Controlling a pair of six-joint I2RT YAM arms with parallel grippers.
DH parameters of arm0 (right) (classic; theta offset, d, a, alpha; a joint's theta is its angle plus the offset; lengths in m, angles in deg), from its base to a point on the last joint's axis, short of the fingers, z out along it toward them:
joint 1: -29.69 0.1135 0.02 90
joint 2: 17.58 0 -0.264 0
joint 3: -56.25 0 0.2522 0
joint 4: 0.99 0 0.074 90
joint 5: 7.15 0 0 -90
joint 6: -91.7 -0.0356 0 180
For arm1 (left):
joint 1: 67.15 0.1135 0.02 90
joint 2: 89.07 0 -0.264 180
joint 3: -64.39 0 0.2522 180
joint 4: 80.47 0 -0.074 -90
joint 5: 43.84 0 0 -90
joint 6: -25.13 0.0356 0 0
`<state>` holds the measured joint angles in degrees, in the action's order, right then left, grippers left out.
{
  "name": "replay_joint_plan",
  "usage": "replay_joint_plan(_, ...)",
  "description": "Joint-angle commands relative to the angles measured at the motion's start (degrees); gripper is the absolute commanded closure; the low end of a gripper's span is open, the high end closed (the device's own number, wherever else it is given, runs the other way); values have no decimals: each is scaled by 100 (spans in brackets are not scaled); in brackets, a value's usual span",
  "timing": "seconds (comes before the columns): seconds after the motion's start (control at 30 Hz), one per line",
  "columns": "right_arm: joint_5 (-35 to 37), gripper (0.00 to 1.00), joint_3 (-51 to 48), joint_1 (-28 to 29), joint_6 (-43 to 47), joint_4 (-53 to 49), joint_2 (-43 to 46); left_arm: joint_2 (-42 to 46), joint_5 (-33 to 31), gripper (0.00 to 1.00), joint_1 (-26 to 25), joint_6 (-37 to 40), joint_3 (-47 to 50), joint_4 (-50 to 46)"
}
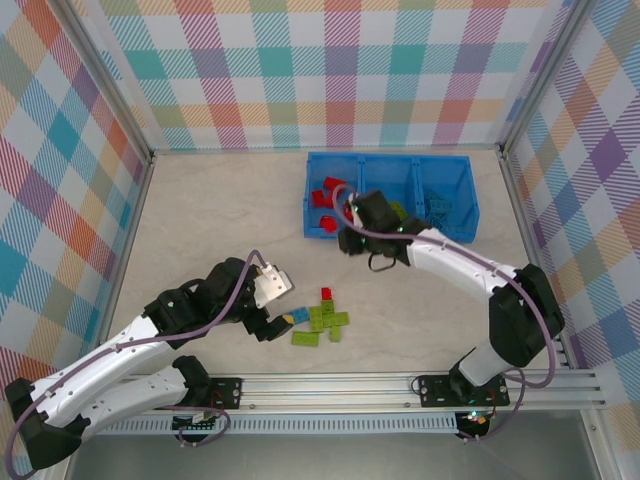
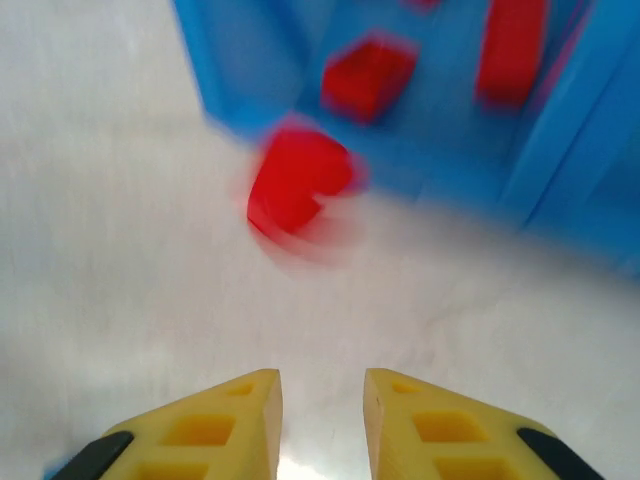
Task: Sort the legos into containers by color
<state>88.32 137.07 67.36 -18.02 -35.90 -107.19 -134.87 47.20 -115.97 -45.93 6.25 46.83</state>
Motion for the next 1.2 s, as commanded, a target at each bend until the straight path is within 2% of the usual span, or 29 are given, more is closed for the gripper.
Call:
replay_joint_plan(0.0,378,71,670,-195,548,518,-573,68,30,0,51,7,63,-95)
replay_joint_plan(0.23,419,70,2323,-510,571,18,-1940,71,-59,0,53,-170,50,-71)
replay_joint_plan(0.43,147,63,2094,-504,470,99,-1573,-88,-310,0,49,-600,-9,-17)
replay_joint_plan(0.6,-450,47,1161,-506,251,218,-676,-473,-797,0,70,-1463,-314,61)
replay_joint_plan(0.77,-809,32,-114,-506,-83,222,750,-1188,-1468,3,74,-3586,-647,386)
replay_joint_plan(0.9,-852,16,-1034,-506,-259,204,1920,-1896,-1395,5,73,-4924,-778,768)
replay_joint_plan(1.0,-1059,1,-1763,-506,-230,191,2733,-2465,-1522,7,54,-5902,-944,827)
replay_joint_plan(1.07,-1308,0,-2243,-506,-204,177,3246,-2917,-1541,9,25,-6400,-1163,700)
replay_joint_plan(1.17,-1741,0,-2882,-506,-364,217,3824,-3665,-1646,9,-140,-6648,-1627,349)
